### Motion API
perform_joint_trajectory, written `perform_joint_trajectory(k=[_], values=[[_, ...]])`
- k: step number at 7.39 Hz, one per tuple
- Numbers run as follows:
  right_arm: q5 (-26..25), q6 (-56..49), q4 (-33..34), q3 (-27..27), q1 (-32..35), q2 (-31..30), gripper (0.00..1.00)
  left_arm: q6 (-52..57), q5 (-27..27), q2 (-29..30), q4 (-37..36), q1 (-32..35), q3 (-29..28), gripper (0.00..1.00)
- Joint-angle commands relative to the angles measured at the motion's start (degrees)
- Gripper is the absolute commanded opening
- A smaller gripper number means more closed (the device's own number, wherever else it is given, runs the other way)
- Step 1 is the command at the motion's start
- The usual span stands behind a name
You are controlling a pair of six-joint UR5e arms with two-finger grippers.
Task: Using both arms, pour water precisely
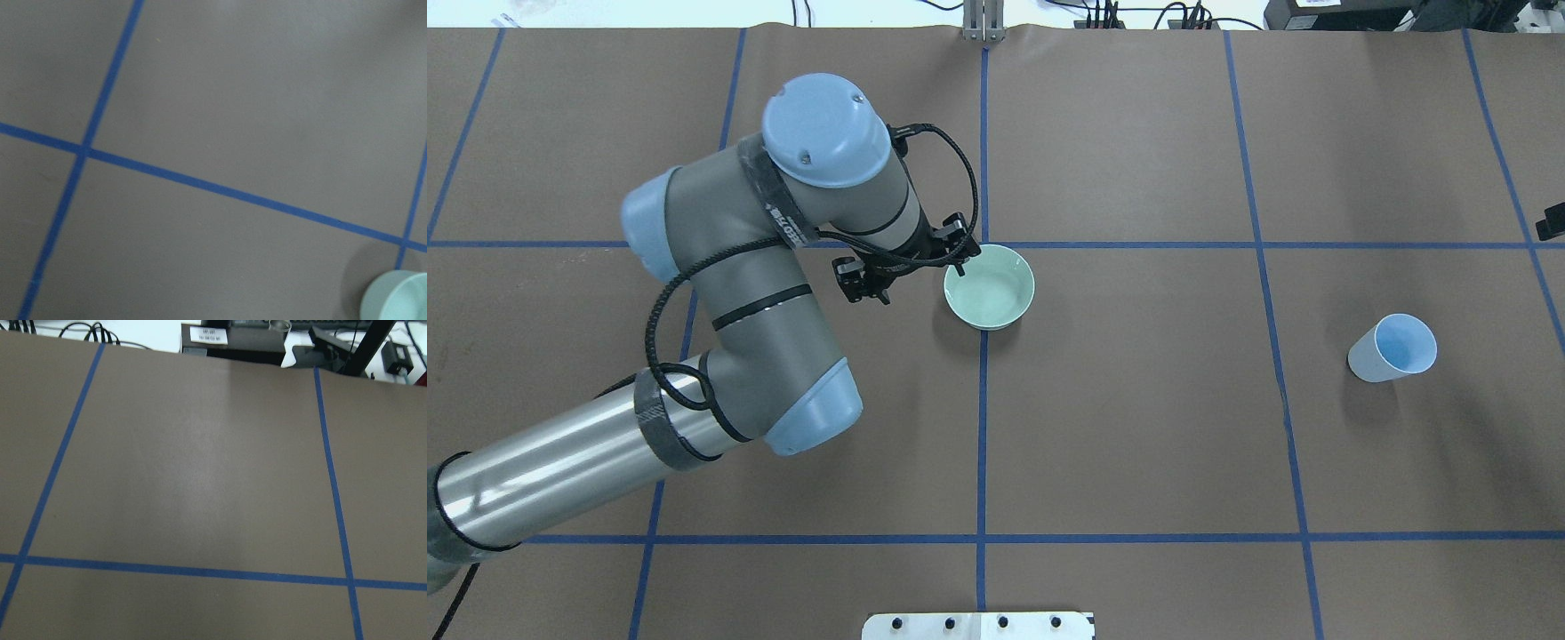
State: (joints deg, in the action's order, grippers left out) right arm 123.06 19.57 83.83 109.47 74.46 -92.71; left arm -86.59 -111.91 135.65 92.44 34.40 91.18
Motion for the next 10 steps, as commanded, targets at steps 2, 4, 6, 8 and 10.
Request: perform_joint_trajectory(k=[2, 4, 6, 8, 10], values=[[3.0, -5.3, 5.3, -2.9, 1.4, 2.0, 0.99, 0.2, 1.6, 2.8, 10.0, -1.7, -11.5, 1.00], [3.0, -5.2, 5.3, -3.0, 1.3, 2.2, 0.99, 0.2, 2.0, 3.0, 12.1, -1.6, -14.1, 0.99], [3.1, -5.2, 5.3, -3.0, 1.3, 2.2, 0.99, 0.2, 1.9, 3.0, 14.1, -1.7, -15.7, 0.70], [3.1, -5.2, 5.2, -3.4, 1.4, 2.2, 0.99, 0.2, 1.9, 3.0, 14.1, -1.7, -15.9, 0.41], [3.1, -5.2, 5.2, -3.4, 1.4, 2.2, 0.99, 0.2, 2.0, 3.0, 13.9, -1.8, -16.1, 0.03]])
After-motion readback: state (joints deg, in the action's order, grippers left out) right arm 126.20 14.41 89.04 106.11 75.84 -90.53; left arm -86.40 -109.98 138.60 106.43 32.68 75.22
